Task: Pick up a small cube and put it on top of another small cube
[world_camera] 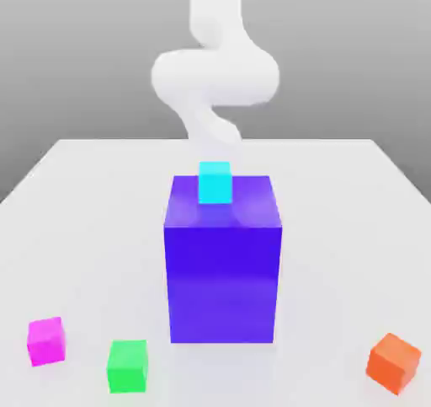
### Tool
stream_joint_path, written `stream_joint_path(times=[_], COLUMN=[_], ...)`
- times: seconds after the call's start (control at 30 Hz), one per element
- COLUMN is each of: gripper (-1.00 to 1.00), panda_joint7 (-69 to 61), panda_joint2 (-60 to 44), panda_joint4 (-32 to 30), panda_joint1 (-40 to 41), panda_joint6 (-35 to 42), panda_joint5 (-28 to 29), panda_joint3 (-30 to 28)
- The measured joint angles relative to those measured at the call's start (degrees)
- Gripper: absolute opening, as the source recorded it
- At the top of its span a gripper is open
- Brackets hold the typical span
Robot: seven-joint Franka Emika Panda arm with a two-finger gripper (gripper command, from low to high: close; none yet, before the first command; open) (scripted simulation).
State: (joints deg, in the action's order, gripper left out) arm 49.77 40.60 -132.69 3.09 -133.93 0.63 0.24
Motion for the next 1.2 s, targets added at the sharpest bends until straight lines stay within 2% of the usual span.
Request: stream_joint_path(times=[0.27, 0.57, 0.83, 1.0, 1.03, 1.2], gripper=[0.00, 0.00, 0.00, 0.00, -1.00, -1.00], panda_joint7=[12.76, 25.77, 32.70, 32.09, 31.90, 31.96], panda_joint2=[-16.99, -35.67, -52.29, -62.67, -64.61, -64.61], panda_joint4=[-2.93, -6.17, -9.06, -7.89, -7.51, -7.51], panda_joint1=[9.31, 16.77, 22.59, 25.01, 25.41, 25.42], panda_joint6=[-6.94, -14.61, -21.48, -28.64, -30.19, -30.28], panda_joint5=[2.06, 2.89, -2.84, -6.05, -6.32, -6.26], panda_joint3=[-0.14, -3.74, -6.18, -4.50, -4.05, -4.04])
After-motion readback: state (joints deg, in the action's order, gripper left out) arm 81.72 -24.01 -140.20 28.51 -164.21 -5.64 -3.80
